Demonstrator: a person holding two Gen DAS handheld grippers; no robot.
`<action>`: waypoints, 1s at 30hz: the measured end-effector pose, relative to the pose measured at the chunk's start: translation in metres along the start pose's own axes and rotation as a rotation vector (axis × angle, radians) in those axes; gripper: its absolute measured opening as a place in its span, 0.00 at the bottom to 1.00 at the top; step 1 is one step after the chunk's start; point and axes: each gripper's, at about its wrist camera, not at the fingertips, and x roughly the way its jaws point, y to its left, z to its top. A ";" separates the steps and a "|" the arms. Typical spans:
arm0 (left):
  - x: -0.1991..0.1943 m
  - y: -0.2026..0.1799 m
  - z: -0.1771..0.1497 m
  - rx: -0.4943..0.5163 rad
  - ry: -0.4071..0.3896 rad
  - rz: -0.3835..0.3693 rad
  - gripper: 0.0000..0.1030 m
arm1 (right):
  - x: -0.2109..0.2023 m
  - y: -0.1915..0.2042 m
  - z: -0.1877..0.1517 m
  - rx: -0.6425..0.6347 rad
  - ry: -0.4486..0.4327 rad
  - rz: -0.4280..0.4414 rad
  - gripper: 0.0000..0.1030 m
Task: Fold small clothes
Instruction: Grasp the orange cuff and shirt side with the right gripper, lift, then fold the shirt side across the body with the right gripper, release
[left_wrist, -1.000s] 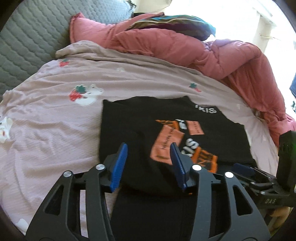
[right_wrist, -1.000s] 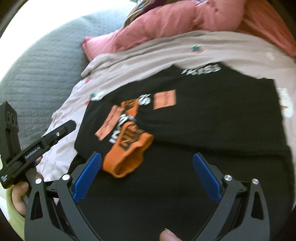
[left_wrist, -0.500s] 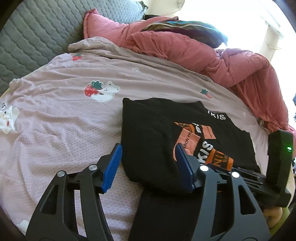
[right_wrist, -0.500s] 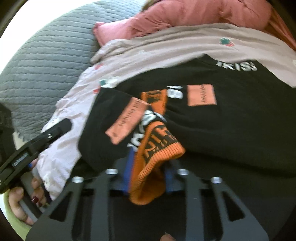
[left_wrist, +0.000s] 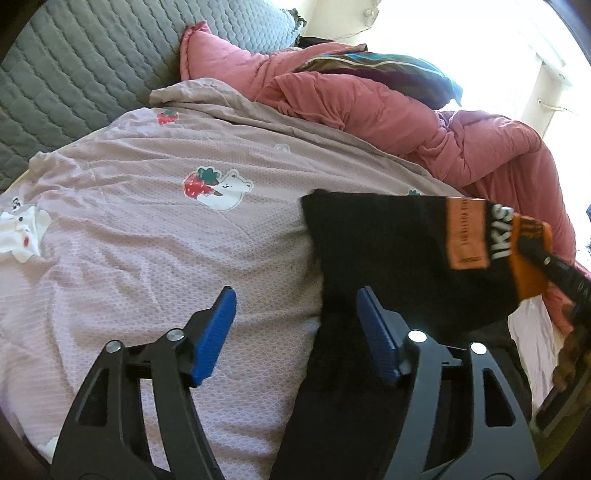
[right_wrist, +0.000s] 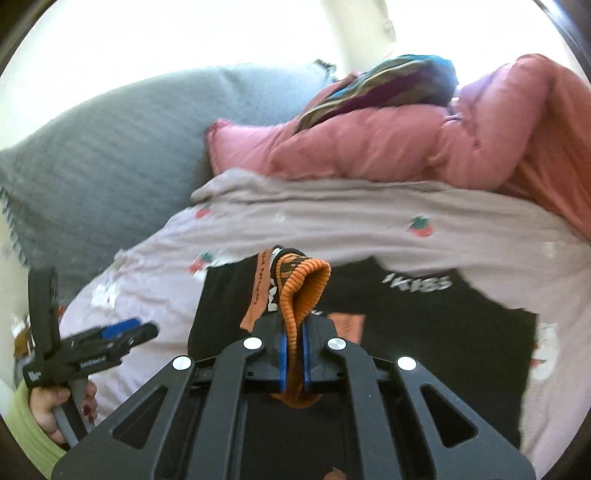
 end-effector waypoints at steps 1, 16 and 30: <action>0.000 -0.001 0.000 0.002 -0.001 -0.001 0.58 | -0.004 -0.008 -0.001 0.008 -0.008 -0.016 0.05; 0.006 -0.027 0.005 0.066 0.006 0.005 0.58 | -0.009 -0.091 -0.029 0.138 0.050 -0.230 0.05; 0.051 -0.089 0.028 0.184 0.054 -0.001 0.58 | -0.005 -0.112 -0.041 0.163 0.074 -0.271 0.05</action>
